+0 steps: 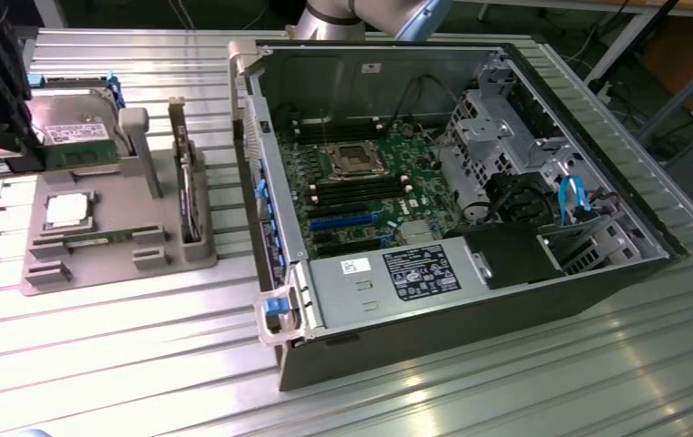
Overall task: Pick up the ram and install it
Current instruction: 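Pick up the ram and move it above insertion slot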
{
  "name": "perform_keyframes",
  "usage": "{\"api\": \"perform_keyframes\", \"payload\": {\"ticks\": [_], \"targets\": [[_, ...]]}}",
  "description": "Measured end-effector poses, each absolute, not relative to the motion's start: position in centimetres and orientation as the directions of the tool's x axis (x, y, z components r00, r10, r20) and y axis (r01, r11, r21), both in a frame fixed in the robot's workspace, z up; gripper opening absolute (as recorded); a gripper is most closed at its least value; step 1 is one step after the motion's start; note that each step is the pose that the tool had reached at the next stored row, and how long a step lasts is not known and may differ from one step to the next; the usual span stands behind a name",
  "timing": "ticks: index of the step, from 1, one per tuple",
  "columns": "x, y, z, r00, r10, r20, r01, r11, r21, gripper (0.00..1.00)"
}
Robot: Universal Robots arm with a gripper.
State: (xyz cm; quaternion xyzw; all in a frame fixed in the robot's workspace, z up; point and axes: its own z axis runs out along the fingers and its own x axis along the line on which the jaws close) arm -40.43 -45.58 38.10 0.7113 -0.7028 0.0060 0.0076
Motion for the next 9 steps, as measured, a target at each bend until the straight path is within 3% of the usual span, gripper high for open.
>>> {"api": "perform_keyframes", "payload": {"ticks": [9], "targets": [[-39.15,-45.58,38.15,0.012,-1.000,0.019,-1.000,-0.012,0.003,0.14]]}}
